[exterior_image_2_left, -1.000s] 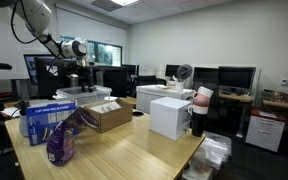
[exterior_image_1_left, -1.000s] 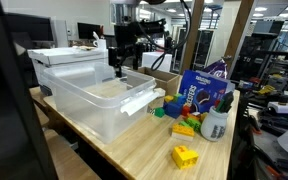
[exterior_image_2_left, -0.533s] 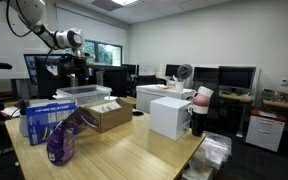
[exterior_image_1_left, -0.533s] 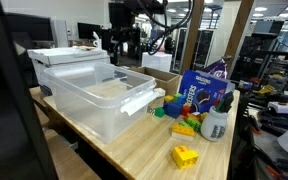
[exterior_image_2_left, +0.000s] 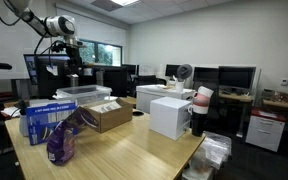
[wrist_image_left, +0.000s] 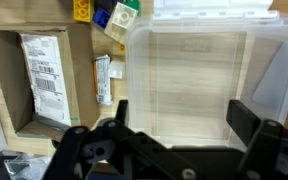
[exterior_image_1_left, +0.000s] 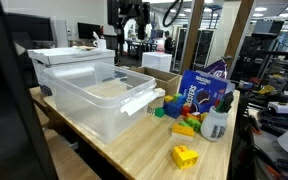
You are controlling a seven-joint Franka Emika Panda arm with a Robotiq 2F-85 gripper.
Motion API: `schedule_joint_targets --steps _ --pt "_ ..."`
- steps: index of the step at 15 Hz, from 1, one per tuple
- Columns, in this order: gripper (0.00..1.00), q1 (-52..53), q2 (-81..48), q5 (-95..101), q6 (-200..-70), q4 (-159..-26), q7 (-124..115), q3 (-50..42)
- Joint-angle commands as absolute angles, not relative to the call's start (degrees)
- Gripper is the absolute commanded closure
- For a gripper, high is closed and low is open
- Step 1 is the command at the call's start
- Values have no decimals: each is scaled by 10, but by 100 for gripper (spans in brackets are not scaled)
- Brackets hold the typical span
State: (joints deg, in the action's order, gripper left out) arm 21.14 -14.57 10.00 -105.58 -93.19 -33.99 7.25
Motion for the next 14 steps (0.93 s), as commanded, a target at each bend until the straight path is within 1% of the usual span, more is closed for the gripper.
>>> schedule_joint_targets --steps 1,6,14 --pt "0 199 -79 86 -1022 -982 -342 86" --pt "0 188 -2 71 -1059 -1056 -347 99" --pt "0 170 120 24 -1073 -1178 -374 125"
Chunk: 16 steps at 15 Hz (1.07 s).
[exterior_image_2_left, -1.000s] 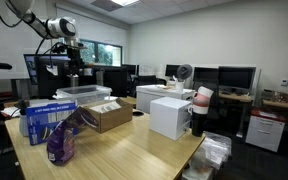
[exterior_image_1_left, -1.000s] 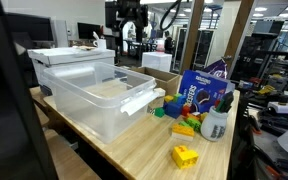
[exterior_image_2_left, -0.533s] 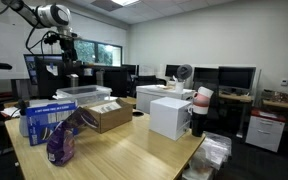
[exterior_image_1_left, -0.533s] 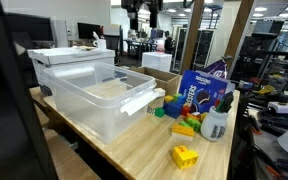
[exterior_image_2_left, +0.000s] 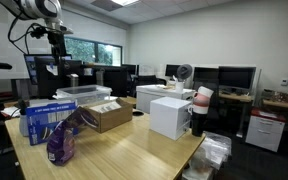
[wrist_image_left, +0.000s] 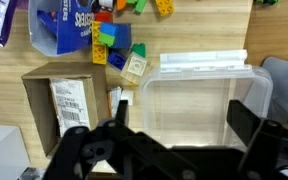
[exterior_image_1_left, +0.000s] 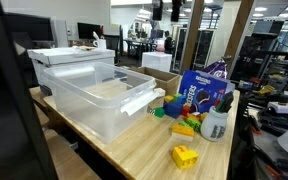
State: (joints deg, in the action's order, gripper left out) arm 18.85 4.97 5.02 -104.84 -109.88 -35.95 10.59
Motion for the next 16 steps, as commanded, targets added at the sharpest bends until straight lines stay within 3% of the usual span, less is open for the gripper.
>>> schedule_joint_targets --steps 1,16 --pt "0 168 131 20 -1073 -1192 -375 129" --pt "0 142 250 -10 -1177 -1355 -400 168"
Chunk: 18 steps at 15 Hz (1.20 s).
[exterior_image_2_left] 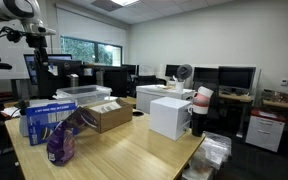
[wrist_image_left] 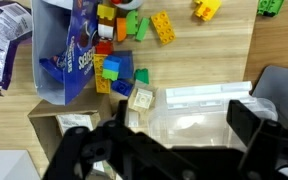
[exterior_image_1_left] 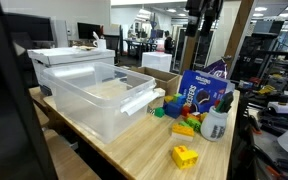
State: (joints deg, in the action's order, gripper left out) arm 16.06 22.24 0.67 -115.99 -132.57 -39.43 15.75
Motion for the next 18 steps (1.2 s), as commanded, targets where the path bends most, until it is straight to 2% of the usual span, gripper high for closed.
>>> schedule_joint_targets --steps 1,8,18 --pt "0 138 249 -6 -1168 -1351 -396 170" --pt "0 127 255 -1 -1117 -1340 -289 140" --pt "0 76 278 2 -1047 -1333 -46 35"
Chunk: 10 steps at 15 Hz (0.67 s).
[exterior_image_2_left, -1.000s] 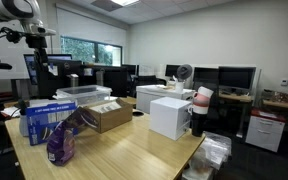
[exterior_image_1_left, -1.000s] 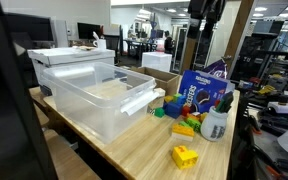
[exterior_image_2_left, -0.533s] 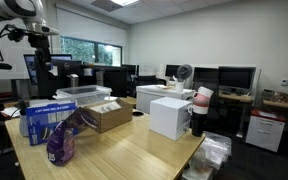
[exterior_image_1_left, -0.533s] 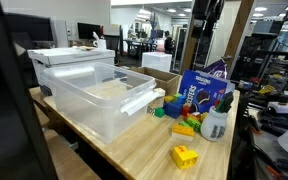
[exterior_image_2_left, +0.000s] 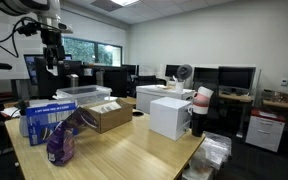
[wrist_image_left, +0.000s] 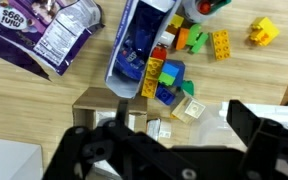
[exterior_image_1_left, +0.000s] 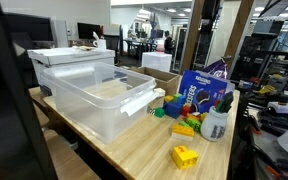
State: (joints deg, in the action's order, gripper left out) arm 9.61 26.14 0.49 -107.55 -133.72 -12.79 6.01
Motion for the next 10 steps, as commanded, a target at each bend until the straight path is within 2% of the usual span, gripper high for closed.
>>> schedule_joint_targets --steps 1,10 --pt "0 69 282 3 -1043 -1334 -28 24" --pt "0 32 305 27 -974 -1315 59 -13"
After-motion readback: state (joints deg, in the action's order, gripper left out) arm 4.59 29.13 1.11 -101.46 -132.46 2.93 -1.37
